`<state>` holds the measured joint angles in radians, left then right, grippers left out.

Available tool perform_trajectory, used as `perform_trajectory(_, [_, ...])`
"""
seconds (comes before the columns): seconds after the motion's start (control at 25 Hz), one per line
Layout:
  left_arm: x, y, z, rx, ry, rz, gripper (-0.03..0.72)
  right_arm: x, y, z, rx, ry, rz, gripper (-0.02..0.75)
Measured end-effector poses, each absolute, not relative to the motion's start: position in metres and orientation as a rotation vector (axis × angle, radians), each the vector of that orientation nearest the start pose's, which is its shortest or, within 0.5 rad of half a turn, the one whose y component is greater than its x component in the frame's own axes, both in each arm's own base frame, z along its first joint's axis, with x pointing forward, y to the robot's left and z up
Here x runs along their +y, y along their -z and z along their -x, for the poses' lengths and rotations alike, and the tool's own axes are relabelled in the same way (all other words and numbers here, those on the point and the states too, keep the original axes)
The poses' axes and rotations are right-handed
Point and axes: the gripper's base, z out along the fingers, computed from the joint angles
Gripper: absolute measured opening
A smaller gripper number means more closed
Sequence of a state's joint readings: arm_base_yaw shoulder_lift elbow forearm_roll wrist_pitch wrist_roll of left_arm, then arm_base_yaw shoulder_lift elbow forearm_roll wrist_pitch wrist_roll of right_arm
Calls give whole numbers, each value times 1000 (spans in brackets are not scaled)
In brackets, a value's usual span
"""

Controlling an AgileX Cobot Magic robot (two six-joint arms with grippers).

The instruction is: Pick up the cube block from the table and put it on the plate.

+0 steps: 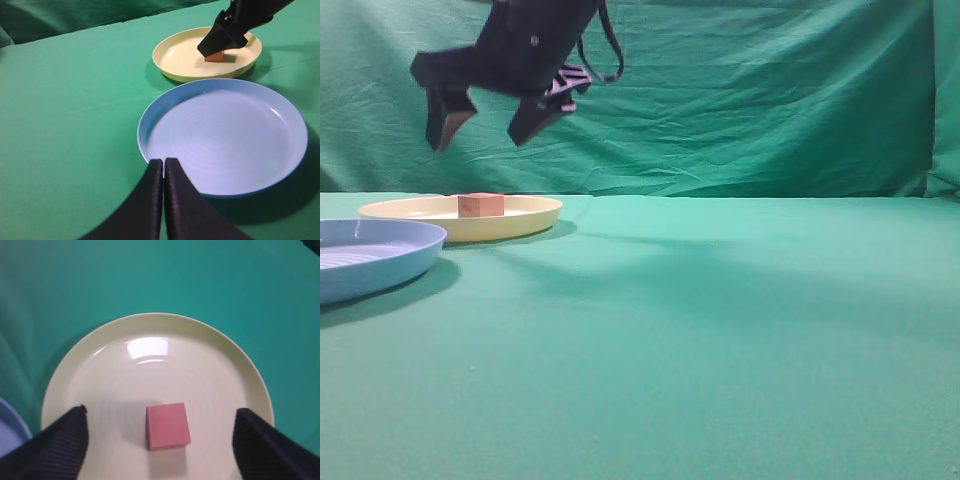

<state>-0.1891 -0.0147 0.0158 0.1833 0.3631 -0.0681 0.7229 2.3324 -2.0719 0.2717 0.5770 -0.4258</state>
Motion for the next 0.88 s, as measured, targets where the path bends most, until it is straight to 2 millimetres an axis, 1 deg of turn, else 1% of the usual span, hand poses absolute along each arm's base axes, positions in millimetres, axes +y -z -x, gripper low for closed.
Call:
perform_trajectory(0.08, [-4,-176,-53,1828,0,-224,0,355,-249,-388,2084,-444,1130,407])
perform_trajectory(0.16, [-4,-176,-53,1828,0,-224,0,337,-282,-378,2133,-453,1154,239])
perform_trajectory(0.2, [-4,-176,-53,1828,0,-224,0,327,-295,-374,2164,-459,1154,145])
perform_trajectory(0.24, [-4,-176,-53,1828,0,-224,0,317,-310,-370,2185,-467,1131,85])
perform_trajectory(0.32, [-4,-176,-53,1828,0,-224,0,297,-338,-362,2230,-485,1069,32])
perform_trajectory(0.36, [-4,-176,-53,1828,0,-224,0,287,-348,-361,2254,-492,1030,0])
perform_trajectory(0.48, [-4,-176,-53,1828,0,-224,0,256,-384,-351,2257,-488,953,0])
perform_trajectory(0.6, [-4,-176,-53,1828,0,-224,0,227,-416,-333,2218,-479,890,0])
perform_trajectory(0.72, [-4,-176,-53,1828,0,-224,0,207,-428,-309,2187,-475,855,0])
perform_trajectory(0.88, [-4,-176,-53,1828,0,-224,0,187,-422,-278,2144,-474,825,0])
